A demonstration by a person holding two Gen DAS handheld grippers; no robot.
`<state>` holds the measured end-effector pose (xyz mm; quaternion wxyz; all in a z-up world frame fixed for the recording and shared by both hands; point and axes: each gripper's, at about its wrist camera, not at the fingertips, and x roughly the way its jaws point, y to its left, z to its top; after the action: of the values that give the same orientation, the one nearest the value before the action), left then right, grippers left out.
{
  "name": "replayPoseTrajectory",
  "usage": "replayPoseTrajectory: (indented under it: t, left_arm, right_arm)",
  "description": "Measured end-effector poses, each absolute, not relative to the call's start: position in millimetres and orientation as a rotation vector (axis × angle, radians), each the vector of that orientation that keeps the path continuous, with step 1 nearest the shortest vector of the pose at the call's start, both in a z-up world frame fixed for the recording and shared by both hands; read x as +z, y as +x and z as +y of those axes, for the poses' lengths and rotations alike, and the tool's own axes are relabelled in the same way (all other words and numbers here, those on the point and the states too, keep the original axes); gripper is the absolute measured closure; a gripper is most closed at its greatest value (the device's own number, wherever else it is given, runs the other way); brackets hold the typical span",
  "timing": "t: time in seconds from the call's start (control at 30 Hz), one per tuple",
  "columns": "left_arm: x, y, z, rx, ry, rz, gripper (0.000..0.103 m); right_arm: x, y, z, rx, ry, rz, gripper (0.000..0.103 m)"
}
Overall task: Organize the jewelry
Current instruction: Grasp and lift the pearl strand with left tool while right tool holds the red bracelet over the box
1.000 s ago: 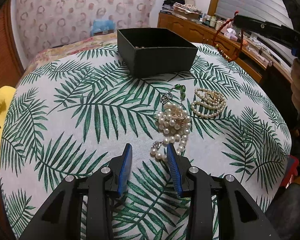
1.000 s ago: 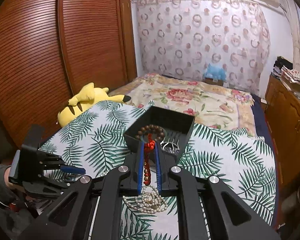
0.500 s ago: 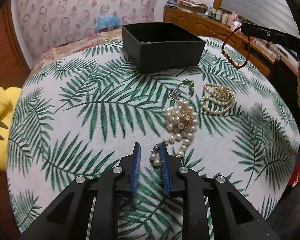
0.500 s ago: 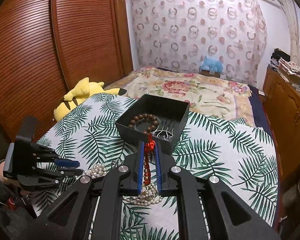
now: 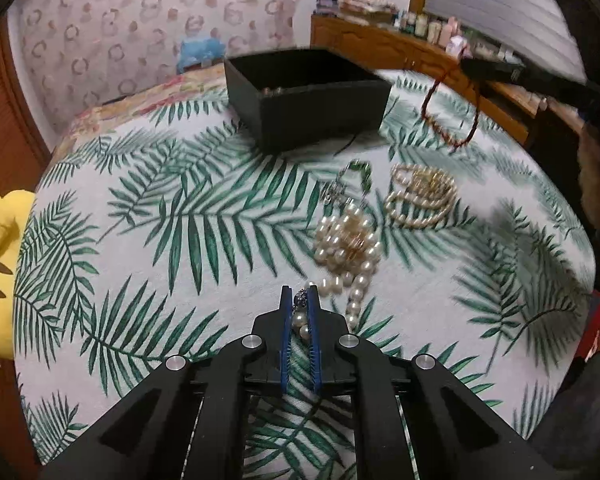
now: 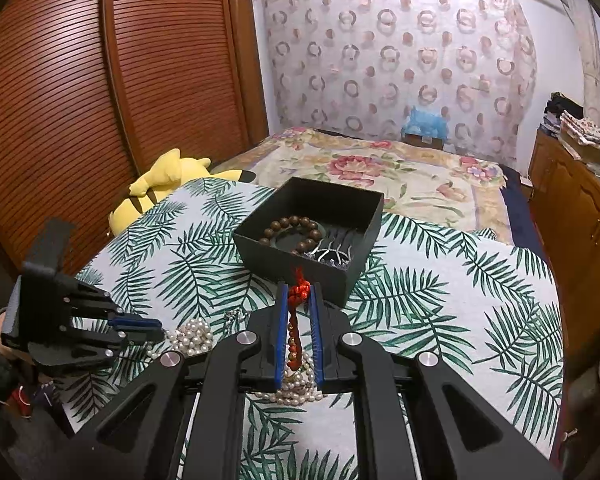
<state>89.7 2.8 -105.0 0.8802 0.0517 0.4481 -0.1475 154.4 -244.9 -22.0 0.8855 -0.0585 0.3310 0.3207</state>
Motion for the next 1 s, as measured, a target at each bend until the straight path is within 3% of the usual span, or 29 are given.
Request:
replayPoseTrajectory:
  t: [1.0]
  left_arm:
    - [64.1, 115.1, -8.4, -0.361, 0.070, 0.522, 0.097]
  right_arm:
    - [2.4, 179.3, -237.2, 0.689, -0.122, 0.638, 0.091]
